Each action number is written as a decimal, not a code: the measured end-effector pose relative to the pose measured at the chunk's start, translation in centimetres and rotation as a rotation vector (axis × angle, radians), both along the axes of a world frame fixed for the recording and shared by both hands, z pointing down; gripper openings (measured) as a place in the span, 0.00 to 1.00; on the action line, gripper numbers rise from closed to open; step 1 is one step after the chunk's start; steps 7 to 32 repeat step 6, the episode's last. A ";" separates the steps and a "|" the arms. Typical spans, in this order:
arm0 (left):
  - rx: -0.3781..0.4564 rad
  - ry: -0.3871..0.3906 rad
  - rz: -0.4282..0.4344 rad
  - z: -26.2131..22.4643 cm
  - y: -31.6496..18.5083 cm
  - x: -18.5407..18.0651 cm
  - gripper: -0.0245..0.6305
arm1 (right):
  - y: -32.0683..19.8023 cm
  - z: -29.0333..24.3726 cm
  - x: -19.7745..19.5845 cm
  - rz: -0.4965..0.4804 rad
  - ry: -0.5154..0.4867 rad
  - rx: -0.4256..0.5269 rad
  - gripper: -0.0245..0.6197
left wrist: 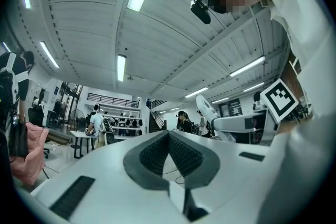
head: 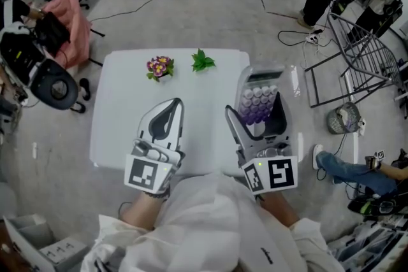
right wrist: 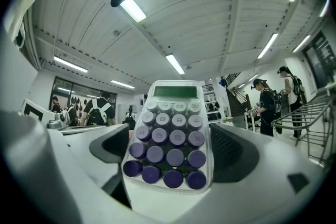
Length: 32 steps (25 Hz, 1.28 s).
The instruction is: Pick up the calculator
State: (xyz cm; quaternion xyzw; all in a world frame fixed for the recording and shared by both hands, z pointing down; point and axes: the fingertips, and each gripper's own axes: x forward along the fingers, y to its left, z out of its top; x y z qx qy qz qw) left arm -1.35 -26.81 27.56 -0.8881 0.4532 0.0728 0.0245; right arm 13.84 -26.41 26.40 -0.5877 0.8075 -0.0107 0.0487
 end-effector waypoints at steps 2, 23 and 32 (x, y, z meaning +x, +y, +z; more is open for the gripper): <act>0.000 0.000 0.000 -0.1 0.2 0.0 0.06 | 0.1 0.1 0.0 0.001 0.003 -0.002 0.81; 0.000 0.000 0.001 -0.3 0.5 0.2 0.06 | 0.4 0.2 0.1 0.002 0.005 -0.010 0.81; 0.000 0.000 0.001 -0.3 0.5 0.2 0.06 | 0.4 0.2 0.1 0.002 0.005 -0.010 0.81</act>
